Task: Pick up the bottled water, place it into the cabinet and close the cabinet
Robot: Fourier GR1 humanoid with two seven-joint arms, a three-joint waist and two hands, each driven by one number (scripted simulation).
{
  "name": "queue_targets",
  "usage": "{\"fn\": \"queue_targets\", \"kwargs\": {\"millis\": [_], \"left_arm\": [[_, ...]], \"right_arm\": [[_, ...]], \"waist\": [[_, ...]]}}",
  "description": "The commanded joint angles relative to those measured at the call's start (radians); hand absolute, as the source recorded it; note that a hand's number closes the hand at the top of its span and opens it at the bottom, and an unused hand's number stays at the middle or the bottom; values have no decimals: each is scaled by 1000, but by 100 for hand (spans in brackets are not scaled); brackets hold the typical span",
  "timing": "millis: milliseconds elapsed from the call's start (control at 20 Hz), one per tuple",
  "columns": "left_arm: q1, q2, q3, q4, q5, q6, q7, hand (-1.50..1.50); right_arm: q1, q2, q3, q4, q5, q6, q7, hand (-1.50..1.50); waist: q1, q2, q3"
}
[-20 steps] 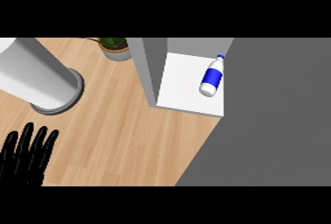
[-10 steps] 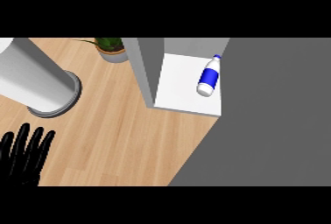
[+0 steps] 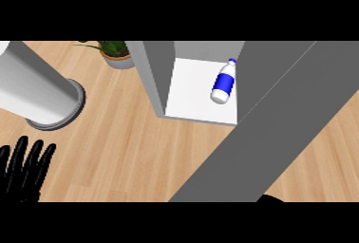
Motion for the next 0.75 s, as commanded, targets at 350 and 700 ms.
{"fn": "queue_targets", "kwargs": {"millis": [350, 700], "left_arm": [[-28, -5, -11, 5, 2, -25, 11, -150], [-21, 2, 8, 30, 19, -54, 17, -150]], "right_arm": [[-485, 100, -165, 446, -5, -434, -33, 150], [-878, 101, -233, 828, -91, -557, -73, 150]], "waist": [[33, 2, 8], [13, -10, 11]]}}
